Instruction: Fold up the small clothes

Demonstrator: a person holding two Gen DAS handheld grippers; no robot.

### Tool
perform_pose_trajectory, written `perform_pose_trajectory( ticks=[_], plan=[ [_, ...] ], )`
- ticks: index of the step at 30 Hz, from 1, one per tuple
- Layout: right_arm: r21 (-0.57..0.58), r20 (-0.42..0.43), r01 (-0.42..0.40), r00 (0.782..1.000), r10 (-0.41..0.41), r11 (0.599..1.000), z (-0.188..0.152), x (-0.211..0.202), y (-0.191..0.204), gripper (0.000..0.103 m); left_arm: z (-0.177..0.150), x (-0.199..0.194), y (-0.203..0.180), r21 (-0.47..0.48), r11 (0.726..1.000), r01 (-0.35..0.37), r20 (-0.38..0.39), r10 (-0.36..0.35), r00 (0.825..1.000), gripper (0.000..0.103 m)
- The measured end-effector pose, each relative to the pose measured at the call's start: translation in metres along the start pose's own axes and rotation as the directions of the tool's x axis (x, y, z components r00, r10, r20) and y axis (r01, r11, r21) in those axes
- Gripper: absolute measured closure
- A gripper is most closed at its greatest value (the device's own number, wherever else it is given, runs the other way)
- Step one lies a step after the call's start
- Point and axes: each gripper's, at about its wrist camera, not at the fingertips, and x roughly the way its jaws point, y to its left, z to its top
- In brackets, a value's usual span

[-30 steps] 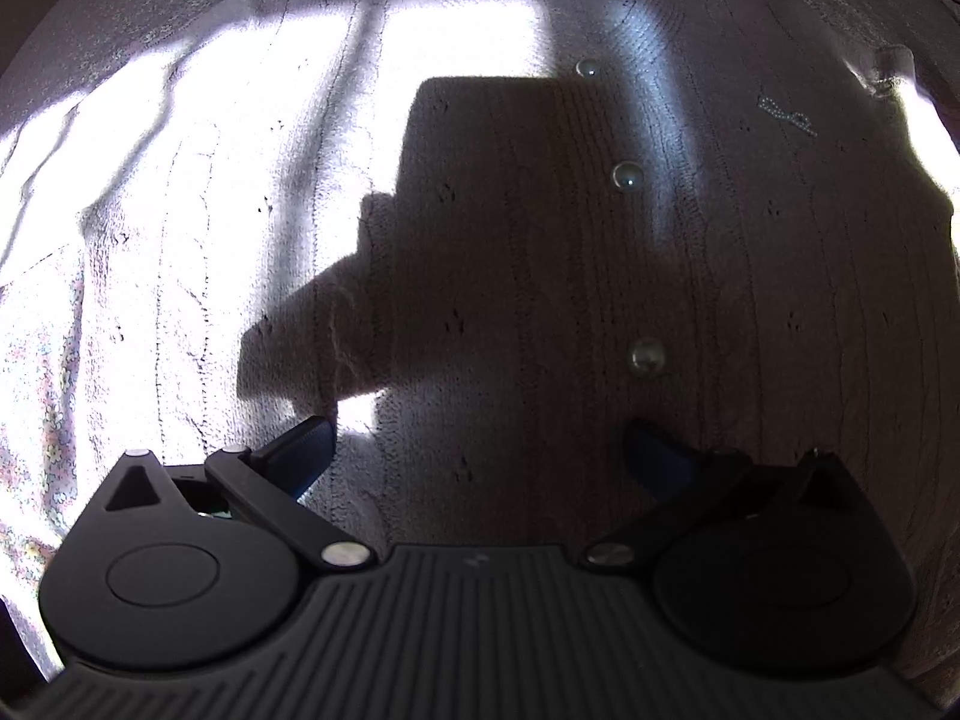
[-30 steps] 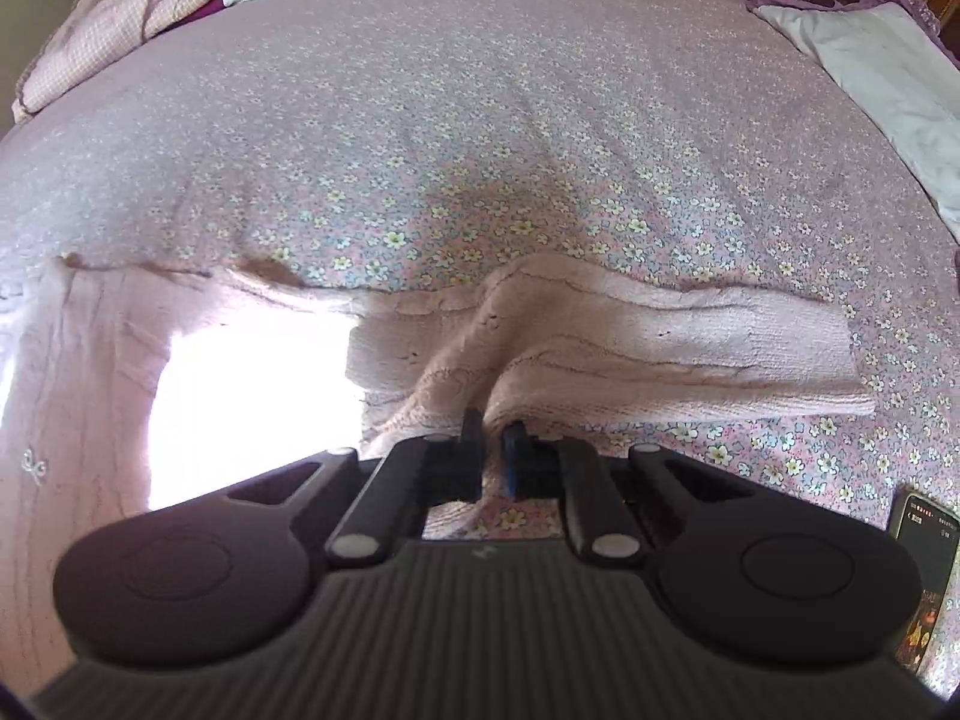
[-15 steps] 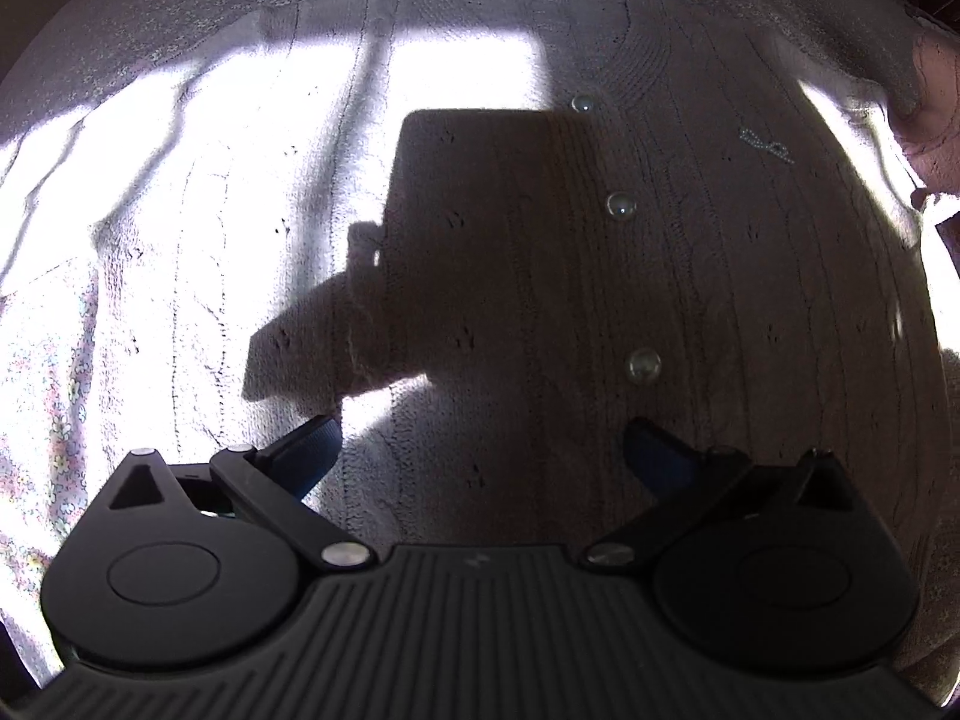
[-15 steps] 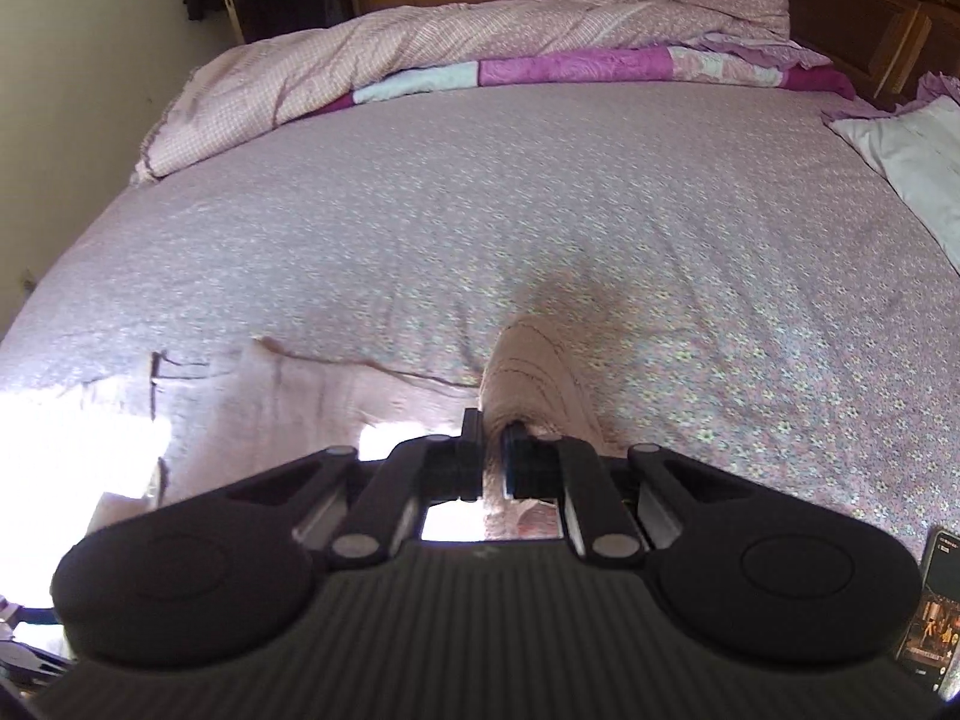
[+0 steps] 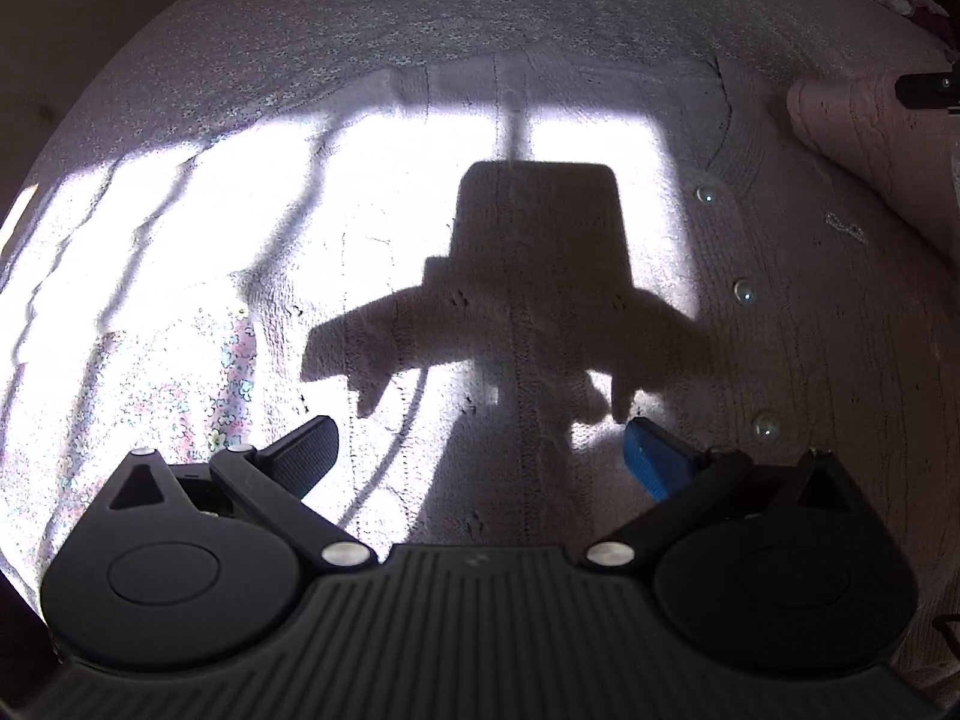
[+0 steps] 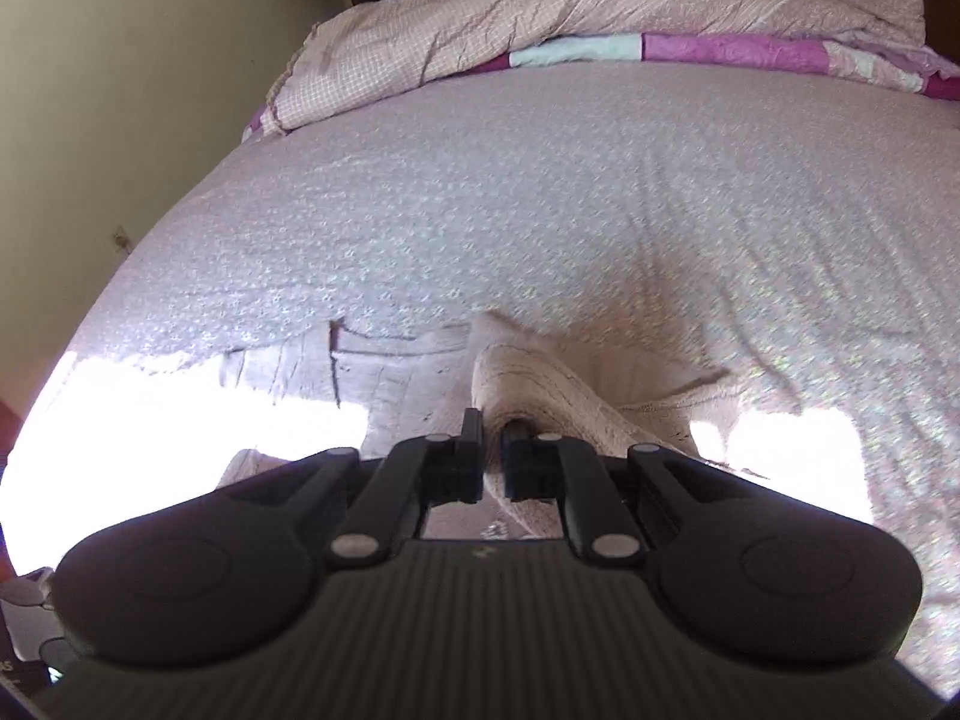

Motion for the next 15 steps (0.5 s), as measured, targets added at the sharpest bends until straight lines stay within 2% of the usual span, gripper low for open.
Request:
perform_pose_trajectory(
  ticks=[6, 9, 11, 13, 15],
  plan=[
    [0.044, -0.146, -0.064, 0.987, 0.07, 0.997, -0.039, 0.059, 0.031, 0.091, -0.002, 0.006, 0.005, -0.025, 1.0, -0.01, -0.019, 0.009, 1.0, 0.0],
    [0.055, -0.191, -0.056, 0.979, 0.066, 0.997, -0.055, 0.073, 0.034, 0.089, 0.005, 0.006, -0.001, -0.01, 1.0, -0.011, -0.017, 0.01, 1.0, 0.0],
    [0.051, -0.206, -0.053, 0.977, 0.062, 0.997, -0.062, 0.076, 0.034, 0.08, 0.003, 0.006, -0.001, 0.001, 1.0, -0.017, -0.012, 0.017, 1.0, 0.0],
    [0.071, -0.18, -0.091, 0.978, 0.103, 0.993, -0.066, 0.071, 0.032, 0.057, 0.004, 0.01, -0.004, 0.0, 1.0, -0.014, -0.016, 0.014, 1.0, 0.0],
    [0.087, -0.155, -0.105, 0.981, 0.118, 0.991, -0.065, 0.061, 0.031, 0.044, 0.005, 0.013, -0.004, -0.003, 1.0, -0.008, -0.022, 0.008, 1.0, 0.0]
  ],
)
